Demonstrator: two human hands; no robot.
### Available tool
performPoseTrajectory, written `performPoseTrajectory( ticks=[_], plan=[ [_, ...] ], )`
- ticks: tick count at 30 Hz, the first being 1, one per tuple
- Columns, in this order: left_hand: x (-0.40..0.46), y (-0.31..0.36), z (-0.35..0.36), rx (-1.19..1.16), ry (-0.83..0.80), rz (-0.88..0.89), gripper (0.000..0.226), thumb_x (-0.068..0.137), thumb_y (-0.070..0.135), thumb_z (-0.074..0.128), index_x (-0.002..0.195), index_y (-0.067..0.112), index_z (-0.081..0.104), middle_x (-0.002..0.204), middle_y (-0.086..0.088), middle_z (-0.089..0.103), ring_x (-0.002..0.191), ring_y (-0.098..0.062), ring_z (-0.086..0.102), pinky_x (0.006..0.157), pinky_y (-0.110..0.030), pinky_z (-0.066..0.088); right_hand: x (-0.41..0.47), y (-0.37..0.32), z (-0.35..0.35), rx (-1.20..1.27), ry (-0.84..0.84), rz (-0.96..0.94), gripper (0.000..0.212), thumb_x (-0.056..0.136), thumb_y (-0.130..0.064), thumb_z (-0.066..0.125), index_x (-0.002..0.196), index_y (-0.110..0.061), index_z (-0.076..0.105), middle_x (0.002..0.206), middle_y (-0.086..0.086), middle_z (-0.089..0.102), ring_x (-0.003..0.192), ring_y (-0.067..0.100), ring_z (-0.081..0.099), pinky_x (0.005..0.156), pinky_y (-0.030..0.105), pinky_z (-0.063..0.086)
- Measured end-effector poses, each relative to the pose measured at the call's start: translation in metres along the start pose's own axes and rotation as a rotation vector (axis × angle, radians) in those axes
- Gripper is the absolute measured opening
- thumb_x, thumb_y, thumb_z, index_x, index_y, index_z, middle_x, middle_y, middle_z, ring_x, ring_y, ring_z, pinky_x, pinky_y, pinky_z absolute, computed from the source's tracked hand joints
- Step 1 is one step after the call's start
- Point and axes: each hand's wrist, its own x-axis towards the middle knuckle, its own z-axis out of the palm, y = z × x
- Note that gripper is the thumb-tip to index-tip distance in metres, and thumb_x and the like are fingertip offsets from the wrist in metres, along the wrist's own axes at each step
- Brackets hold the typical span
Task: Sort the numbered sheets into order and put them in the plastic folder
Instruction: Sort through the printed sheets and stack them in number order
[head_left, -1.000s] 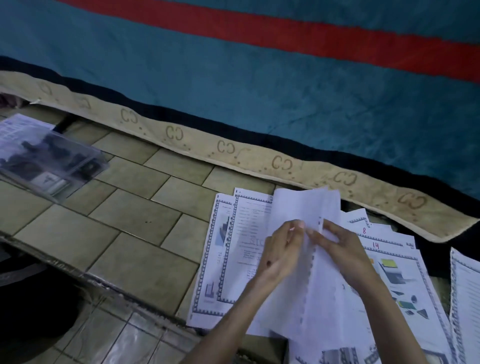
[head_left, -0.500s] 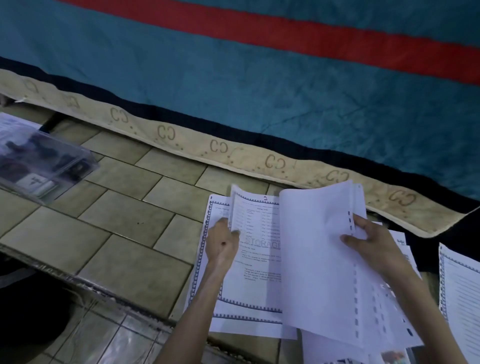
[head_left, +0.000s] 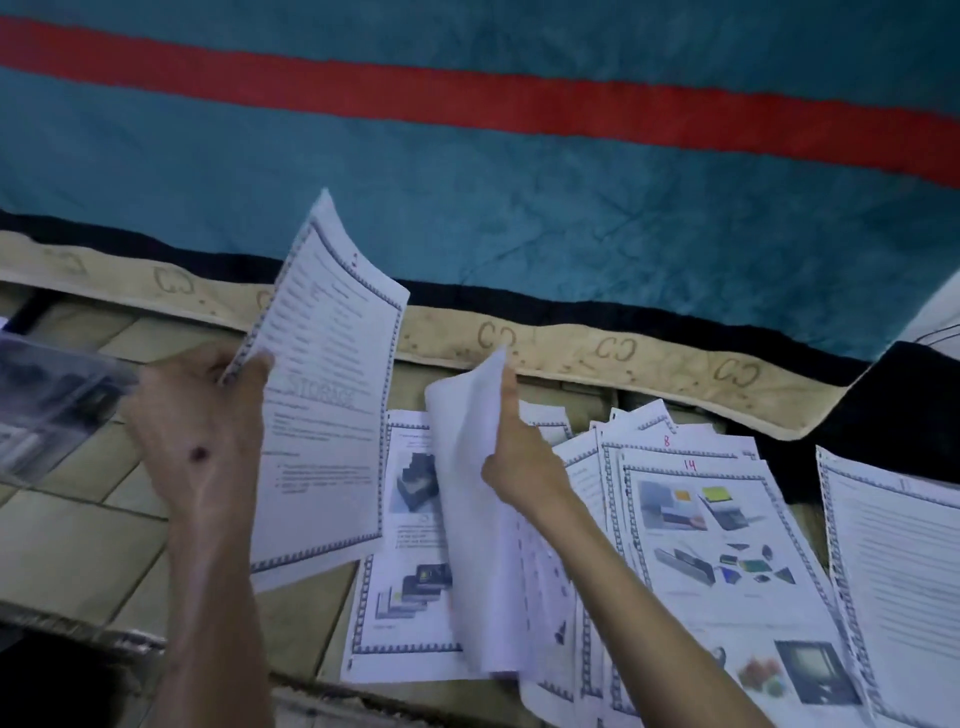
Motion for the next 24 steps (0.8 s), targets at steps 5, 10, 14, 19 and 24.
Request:
performPoseTrajectory(
  ticks=[5, 10, 14, 19, 24],
  plan=[
    [0.008, -0.009, 0.004, -0.043, 0.107, 0.061, 0.028, 0.086, 0.032, 0.057, 0.105, 0.015, 0.068, 0.096, -0.011, 0.072, 0.076, -0.023, 0.064, 0.073, -0.039, 0.055, 0.011, -0.011, 0.052, 0.066, 0.024, -0.002, 0.094, 0.09, -0.021, 0.053, 0.143, -0.035, -0.024, 0.137, 0.018, 0.041, 0.109, 0.037, 0.054, 0.079, 0.04, 0.046],
    [0.015, -0.018, 0.002, -0.031, 0.128, 0.069, 0.046, 0.083, 0.051, 0.046, 0.109, 0.018, 0.065, 0.096, -0.014, 0.071, 0.08, -0.033, 0.066, 0.075, -0.047, 0.056, 0.011, -0.001, 0.085, 0.16, -0.187, 0.084, 0.073, 0.087, -0.071, 0.014, 0.149, -0.032, 0.014, 0.155, 0.012, 0.023, 0.141, 0.031, 0.024, 0.113, 0.051, 0.023],
    [0.014, -0.008, -0.003, -0.044, 0.116, 0.188, 0.043, 0.091, 0.047, 0.04, 0.112, 0.017, 0.063, 0.099, -0.013, 0.07, 0.084, -0.031, 0.065, 0.076, -0.041, 0.053, 0.005, 0.014, 0.098, -0.232, -0.232, 0.009, 0.076, 0.089, -0.064, 0.002, 0.149, -0.021, 0.02, 0.159, 0.009, -0.002, 0.146, 0.028, -0.004, 0.116, 0.047, 0.007],
    [0.005, 0.009, -0.005, -0.188, 0.038, 0.335, 0.036, 0.091, 0.052, 0.041, 0.118, 0.032, 0.053, 0.098, 0.01, 0.066, 0.089, -0.012, 0.062, 0.086, -0.038, 0.052, 0.005, 0.025, 0.077, 0.118, -0.152, -0.061, 0.05, 0.1, -0.04, 0.031, 0.142, -0.014, 0.038, 0.153, 0.012, 0.028, 0.141, 0.026, 0.024, 0.111, 0.034, 0.022],
    [0.009, 0.02, -0.002, -0.258, -0.172, 0.365, 0.043, 0.08, 0.074, 0.043, 0.095, 0.037, 0.056, 0.083, 0.013, 0.063, 0.077, 0.003, 0.06, 0.076, -0.03, 0.052, -0.004, 0.04, 0.013, 0.73, -0.004, 0.018, 0.056, 0.09, -0.042, 0.056, 0.14, -0.023, 0.04, 0.145, 0.0, 0.043, 0.133, 0.012, 0.04, 0.105, 0.026, 0.031]
  ],
)
